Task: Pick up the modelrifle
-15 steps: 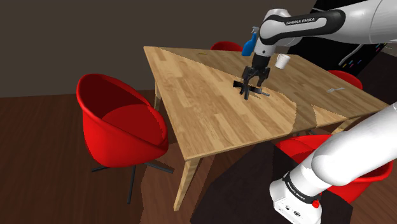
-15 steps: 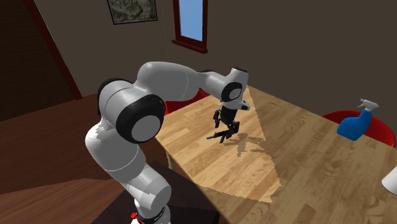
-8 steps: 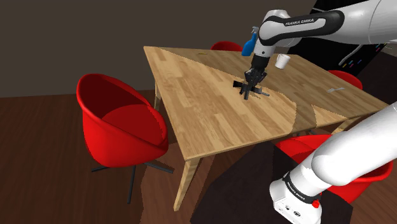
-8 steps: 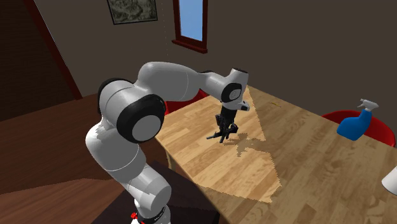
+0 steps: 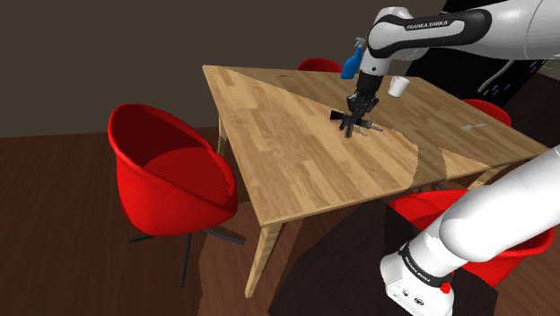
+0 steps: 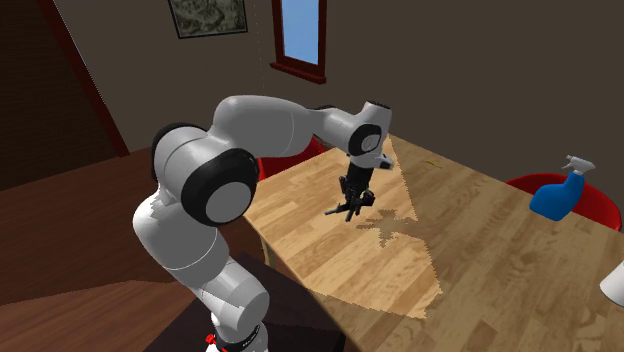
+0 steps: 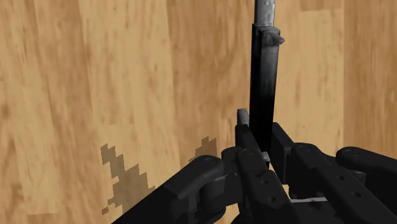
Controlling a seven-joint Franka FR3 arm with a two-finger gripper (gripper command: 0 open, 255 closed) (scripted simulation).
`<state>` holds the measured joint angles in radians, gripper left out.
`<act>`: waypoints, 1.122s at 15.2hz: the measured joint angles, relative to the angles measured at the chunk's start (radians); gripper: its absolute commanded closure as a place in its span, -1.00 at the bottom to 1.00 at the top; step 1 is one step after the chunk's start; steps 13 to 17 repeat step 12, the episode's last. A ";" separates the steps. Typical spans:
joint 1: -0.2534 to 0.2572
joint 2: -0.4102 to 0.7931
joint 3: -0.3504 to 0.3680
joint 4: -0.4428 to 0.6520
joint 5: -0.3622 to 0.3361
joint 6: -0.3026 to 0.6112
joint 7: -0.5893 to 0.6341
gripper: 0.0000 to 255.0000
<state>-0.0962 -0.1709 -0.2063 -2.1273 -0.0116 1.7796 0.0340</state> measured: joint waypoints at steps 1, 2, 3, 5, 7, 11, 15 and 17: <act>0.000 -0.003 0.001 0.009 0.000 -0.012 0.001 1.00; 0.000 -0.006 0.001 0.020 -0.001 -0.026 0.001 1.00; 0.000 -0.006 0.000 0.031 -0.001 -0.037 0.000 1.00; 0.000 -0.012 0.001 0.051 -0.002 -0.063 0.002 1.00; 0.001 -0.013 0.002 0.077 -0.001 -0.090 0.003 1.00; 0.002 -0.020 0.004 0.125 -0.002 -0.144 0.005 1.00; 0.001 -0.020 0.004 0.132 -0.002 -0.152 0.005 1.00; 0.001 -0.020 0.004 0.132 -0.002 -0.152 0.005 1.00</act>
